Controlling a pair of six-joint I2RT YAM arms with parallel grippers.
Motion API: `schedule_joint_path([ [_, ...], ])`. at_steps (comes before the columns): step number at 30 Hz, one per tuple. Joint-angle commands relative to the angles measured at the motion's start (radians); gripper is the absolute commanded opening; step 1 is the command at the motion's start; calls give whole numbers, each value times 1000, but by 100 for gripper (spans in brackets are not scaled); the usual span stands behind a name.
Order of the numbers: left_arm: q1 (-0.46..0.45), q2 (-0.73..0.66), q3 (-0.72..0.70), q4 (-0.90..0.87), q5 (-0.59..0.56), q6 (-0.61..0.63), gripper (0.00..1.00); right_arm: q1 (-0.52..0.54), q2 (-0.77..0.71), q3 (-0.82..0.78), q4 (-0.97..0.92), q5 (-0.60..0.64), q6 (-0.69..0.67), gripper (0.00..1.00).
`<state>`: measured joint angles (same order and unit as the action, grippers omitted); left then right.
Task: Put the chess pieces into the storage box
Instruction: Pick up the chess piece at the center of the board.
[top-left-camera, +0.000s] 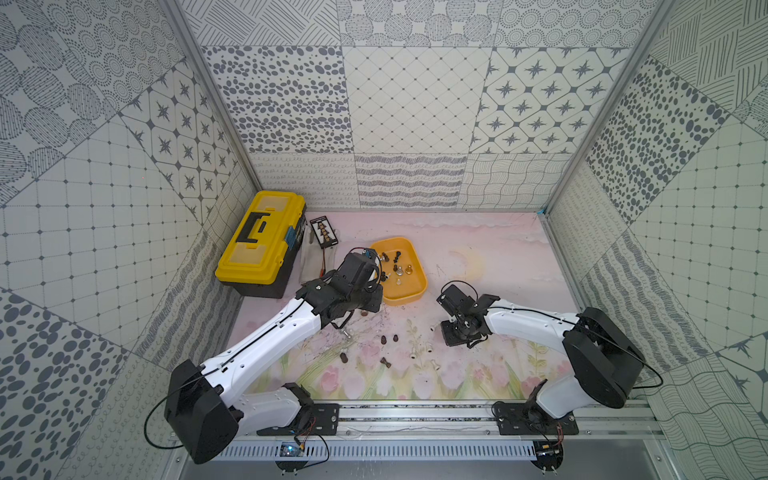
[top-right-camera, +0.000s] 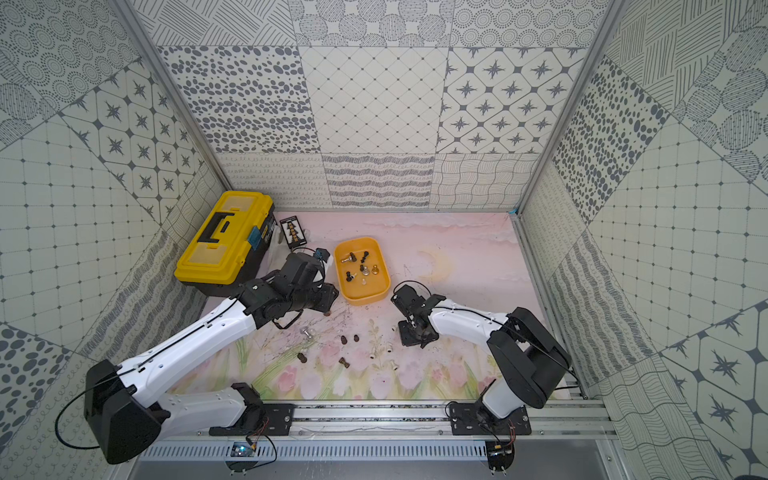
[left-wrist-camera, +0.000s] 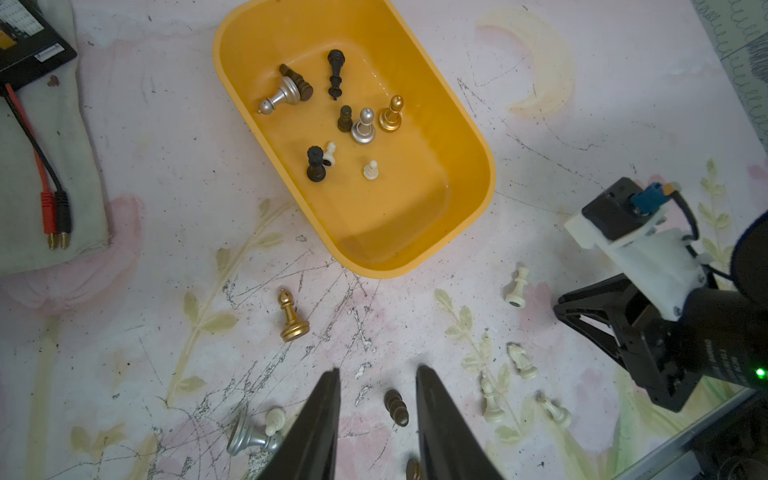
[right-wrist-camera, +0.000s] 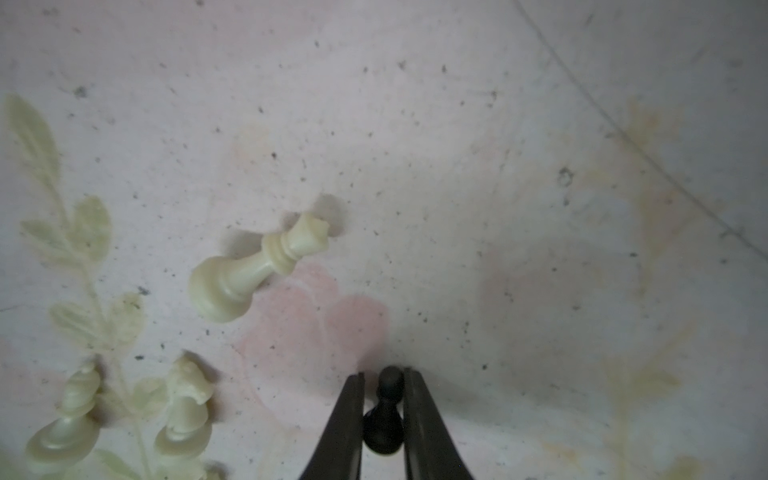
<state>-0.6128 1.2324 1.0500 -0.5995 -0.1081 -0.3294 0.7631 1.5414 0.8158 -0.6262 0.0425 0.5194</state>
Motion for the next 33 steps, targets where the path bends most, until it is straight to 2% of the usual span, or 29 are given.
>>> schedule_joint_path([
  [1,-2,6,-1,30,-18,1,37,12,-36,6,-32,27,14,18],
  [12,-1,3,-47,63,-9,-20,37,12,-129,23,-30,33,31,15],
  [21,-2,-45,-48,57,-66,0,37,-24,-114,170,31,32,-14,12],
  [24,-1,-70,-55,59,-102,20,37,-56,-55,255,105,-6,-32,12],
  [33,0,-59,-73,67,-120,53,35,-74,385,714,151,-94,-137,12],
])
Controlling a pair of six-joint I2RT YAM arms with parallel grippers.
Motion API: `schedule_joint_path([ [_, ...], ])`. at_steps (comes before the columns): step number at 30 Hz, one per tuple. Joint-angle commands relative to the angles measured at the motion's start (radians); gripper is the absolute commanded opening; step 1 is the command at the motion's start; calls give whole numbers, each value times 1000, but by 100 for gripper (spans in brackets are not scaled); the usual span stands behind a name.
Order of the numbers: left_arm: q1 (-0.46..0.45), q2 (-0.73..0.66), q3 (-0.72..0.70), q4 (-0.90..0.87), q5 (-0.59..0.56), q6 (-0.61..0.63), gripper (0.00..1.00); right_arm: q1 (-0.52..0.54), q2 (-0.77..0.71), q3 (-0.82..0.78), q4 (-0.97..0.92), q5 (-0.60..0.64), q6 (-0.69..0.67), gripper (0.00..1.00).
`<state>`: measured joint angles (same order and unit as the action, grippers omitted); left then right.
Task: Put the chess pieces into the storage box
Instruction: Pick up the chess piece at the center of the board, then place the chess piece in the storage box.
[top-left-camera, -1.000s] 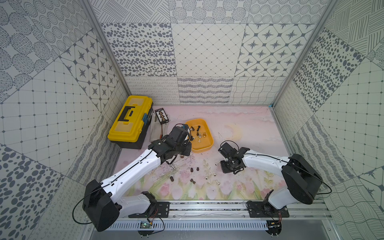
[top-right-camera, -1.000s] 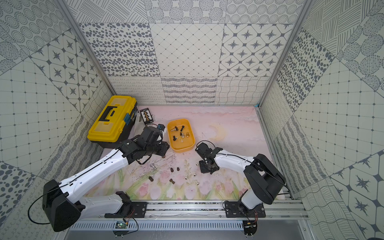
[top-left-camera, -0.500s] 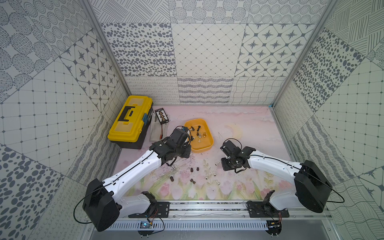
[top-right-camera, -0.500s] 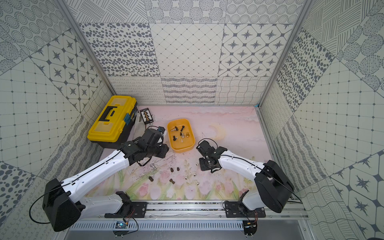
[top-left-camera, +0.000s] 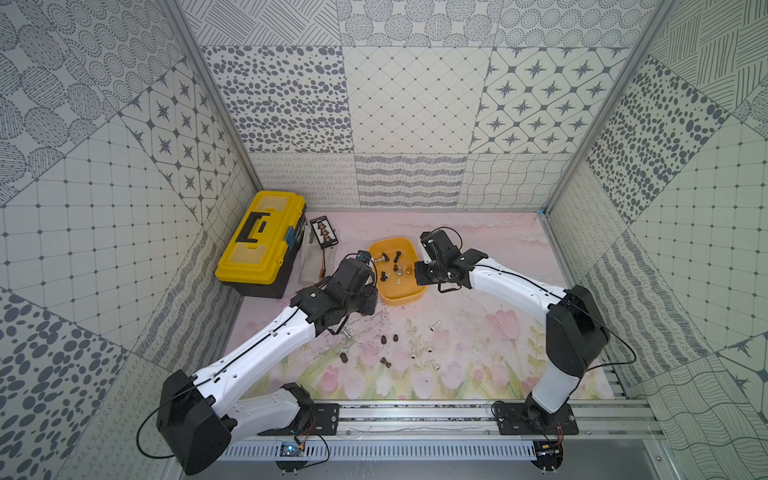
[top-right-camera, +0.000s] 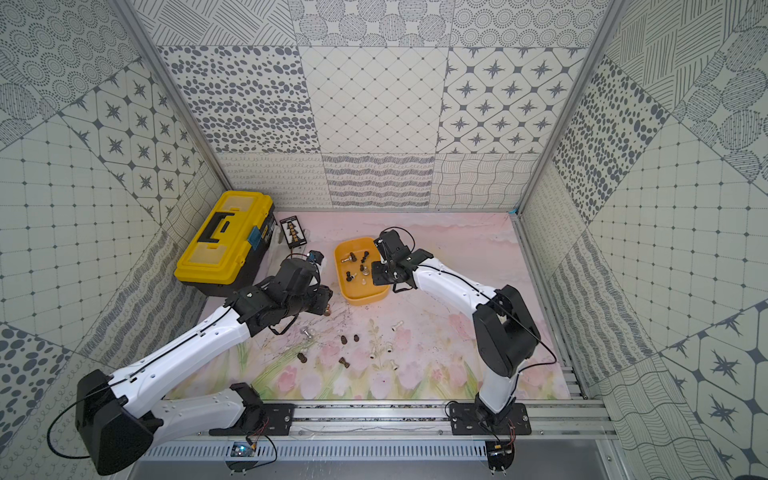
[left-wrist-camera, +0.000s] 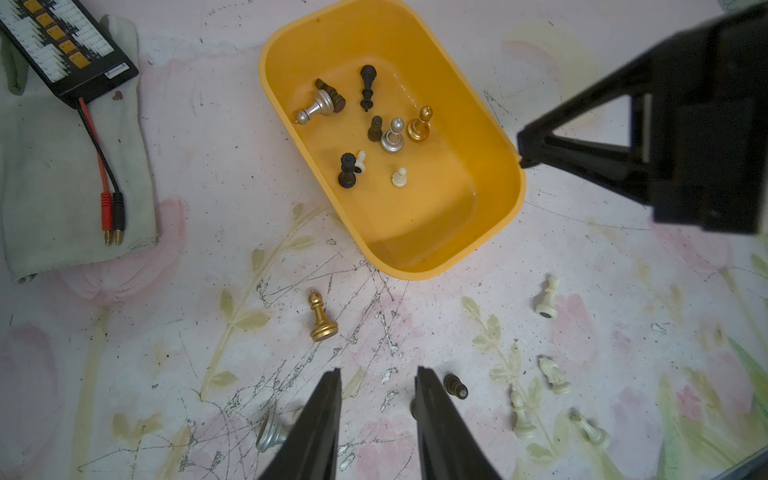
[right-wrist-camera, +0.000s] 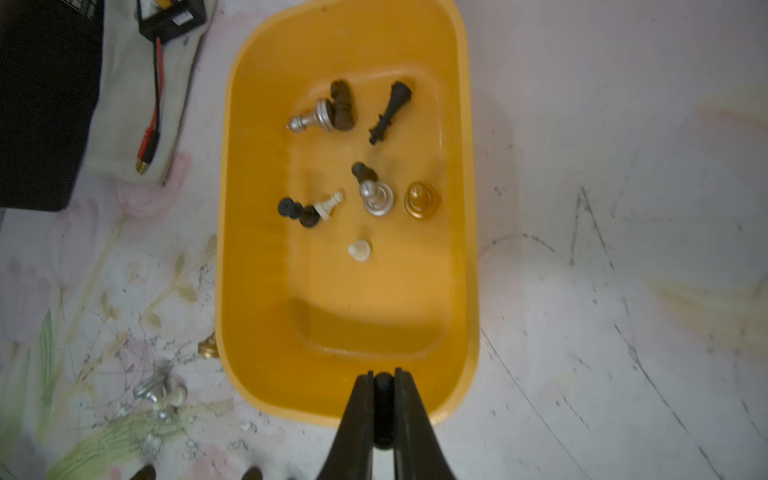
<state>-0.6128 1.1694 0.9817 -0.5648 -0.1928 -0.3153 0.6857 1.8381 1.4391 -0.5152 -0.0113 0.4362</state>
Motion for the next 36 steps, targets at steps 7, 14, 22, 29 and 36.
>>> schedule_joint_path([
  [7,4,-3,-21,61,-17,53,35,15,292,294,50,-77,-82,15],
  [14,10,-3,-32,81,5,51,35,29,354,331,27,-32,-98,26],
  [22,11,34,-16,76,52,27,35,50,177,233,26,-23,-91,32],
  [29,-28,58,-10,107,197,33,36,46,-175,-75,117,69,-52,35],
  [36,-185,177,-20,200,191,40,37,-42,-526,-492,240,129,47,39],
])
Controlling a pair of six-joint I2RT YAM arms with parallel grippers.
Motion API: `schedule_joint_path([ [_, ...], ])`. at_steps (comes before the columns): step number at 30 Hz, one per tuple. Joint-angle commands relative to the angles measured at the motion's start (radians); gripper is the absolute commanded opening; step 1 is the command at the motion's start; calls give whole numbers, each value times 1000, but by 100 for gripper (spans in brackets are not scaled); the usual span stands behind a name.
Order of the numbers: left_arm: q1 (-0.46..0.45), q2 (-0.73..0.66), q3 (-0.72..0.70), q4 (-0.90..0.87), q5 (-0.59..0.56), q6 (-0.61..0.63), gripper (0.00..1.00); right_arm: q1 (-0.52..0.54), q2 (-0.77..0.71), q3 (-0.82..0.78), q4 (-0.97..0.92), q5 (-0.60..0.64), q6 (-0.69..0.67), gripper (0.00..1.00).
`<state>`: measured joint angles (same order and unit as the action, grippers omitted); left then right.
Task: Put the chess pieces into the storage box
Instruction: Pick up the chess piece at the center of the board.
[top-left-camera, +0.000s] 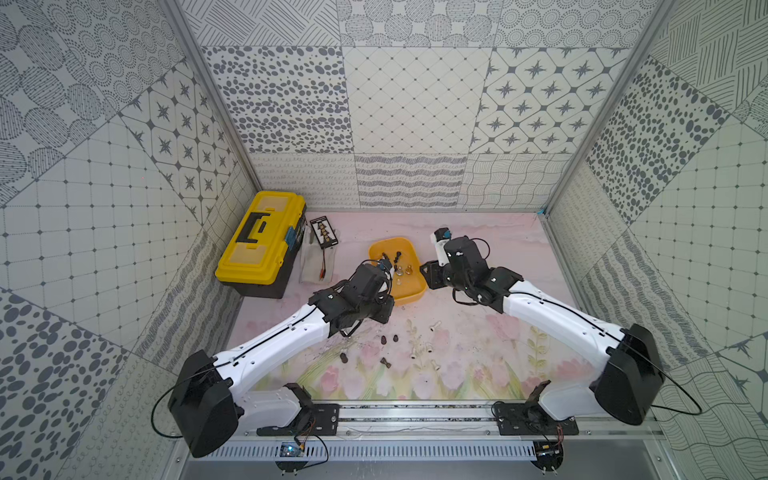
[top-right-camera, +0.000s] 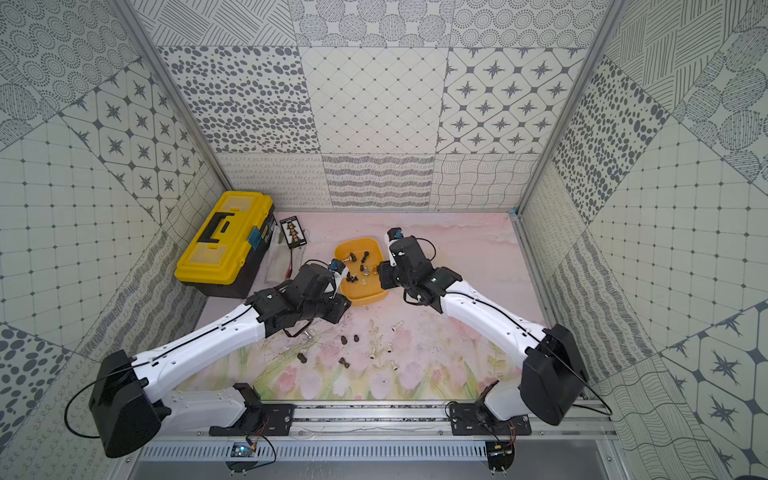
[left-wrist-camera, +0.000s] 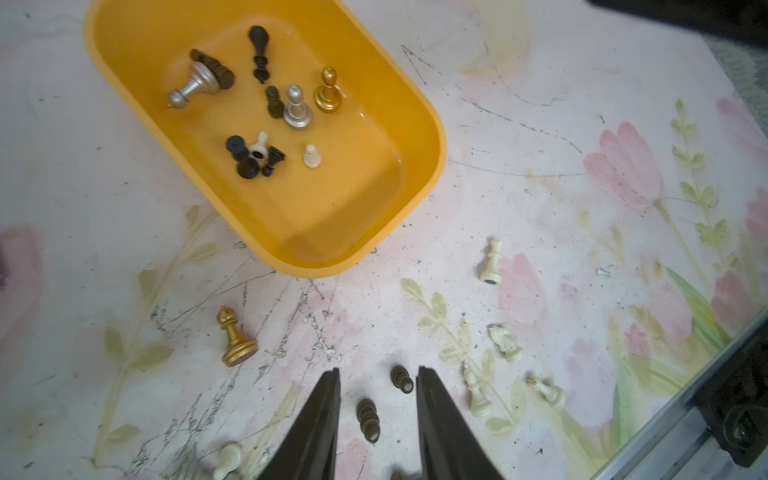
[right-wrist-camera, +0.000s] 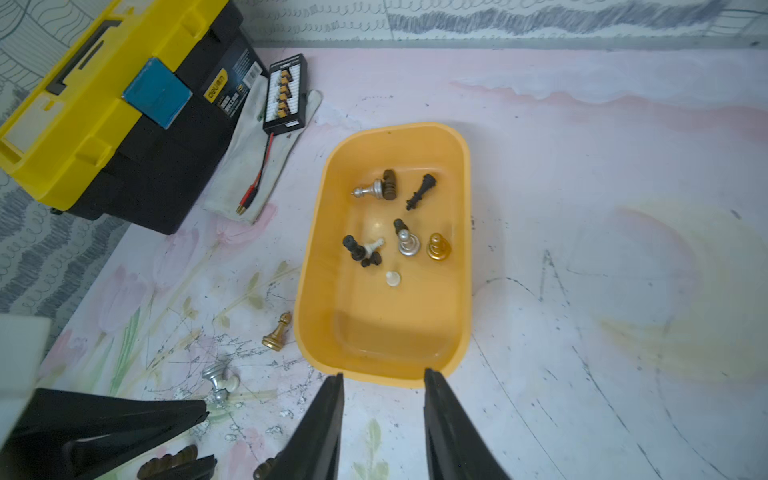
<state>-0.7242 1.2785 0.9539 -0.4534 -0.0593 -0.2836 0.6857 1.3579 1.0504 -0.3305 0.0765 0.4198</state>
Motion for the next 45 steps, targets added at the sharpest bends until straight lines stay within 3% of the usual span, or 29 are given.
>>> schedule_joint_path([
  [1,-101,95,17,94,54,-4,37,-68,-88,-146,57,33,80,39],
  [9,-215,329,121,207,72,13,38,-162,-297,-295,50,30,103,40],
  [15,-258,513,248,201,79,87,39,-189,-359,-309,64,-12,130,41],
  [22,-268,623,310,202,101,136,38,-203,-379,-326,63,-23,135,42],
  [36,-264,666,360,132,-58,171,37,-207,-383,-323,62,-72,154,42],
  [45,-238,702,355,56,-50,164,33,-211,-417,-331,57,-37,145,42],
])
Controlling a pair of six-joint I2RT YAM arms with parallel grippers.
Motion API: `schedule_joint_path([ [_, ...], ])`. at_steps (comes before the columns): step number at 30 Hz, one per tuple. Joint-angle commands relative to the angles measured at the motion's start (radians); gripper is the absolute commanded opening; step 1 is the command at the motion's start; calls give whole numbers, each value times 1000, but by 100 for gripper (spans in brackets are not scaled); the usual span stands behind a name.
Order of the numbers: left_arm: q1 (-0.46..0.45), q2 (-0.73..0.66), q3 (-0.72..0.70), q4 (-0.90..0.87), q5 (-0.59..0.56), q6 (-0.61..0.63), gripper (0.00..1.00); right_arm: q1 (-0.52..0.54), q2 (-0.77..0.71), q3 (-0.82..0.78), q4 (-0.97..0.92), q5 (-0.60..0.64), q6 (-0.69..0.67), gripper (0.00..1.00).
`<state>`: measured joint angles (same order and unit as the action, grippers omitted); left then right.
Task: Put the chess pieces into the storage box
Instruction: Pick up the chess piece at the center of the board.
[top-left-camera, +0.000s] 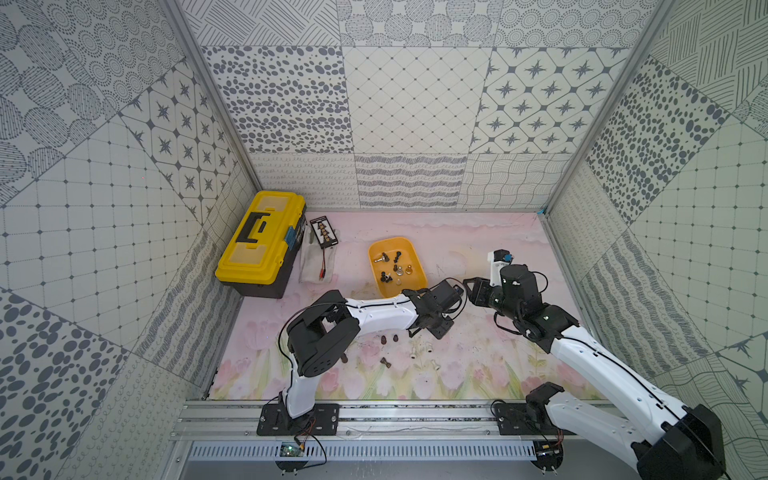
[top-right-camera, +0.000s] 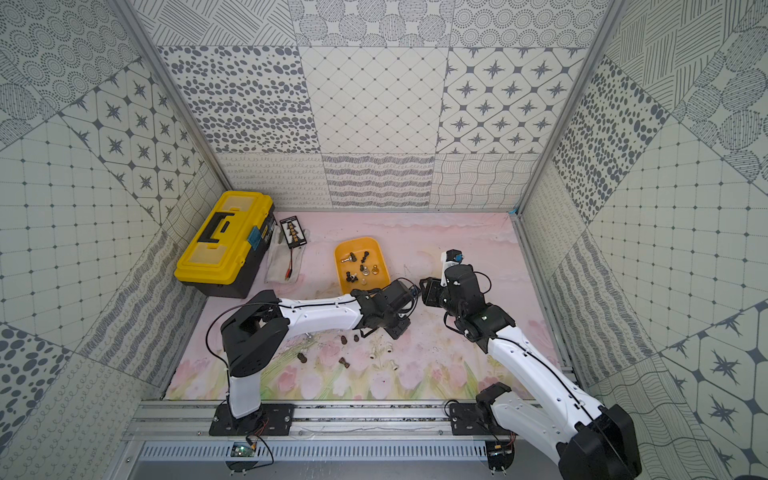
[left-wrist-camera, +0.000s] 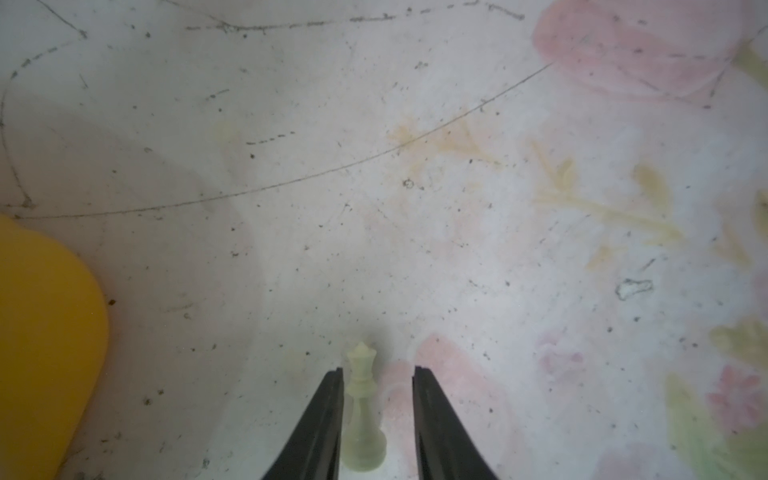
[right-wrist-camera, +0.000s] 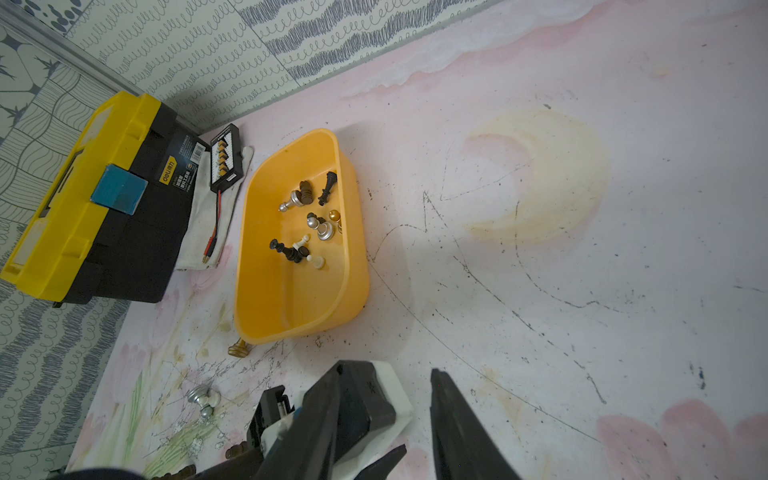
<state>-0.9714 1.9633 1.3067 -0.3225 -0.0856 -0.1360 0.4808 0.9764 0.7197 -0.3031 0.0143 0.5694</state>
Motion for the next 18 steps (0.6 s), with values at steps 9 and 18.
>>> schedule_joint_path([
  [9,10,42,18,-107,-34,29,21,-23,-52,-19,25,32,-3,42],
  [18,10,65,64,-190,-85,61,4,-31,-51,-26,25,29,-6,42],
])
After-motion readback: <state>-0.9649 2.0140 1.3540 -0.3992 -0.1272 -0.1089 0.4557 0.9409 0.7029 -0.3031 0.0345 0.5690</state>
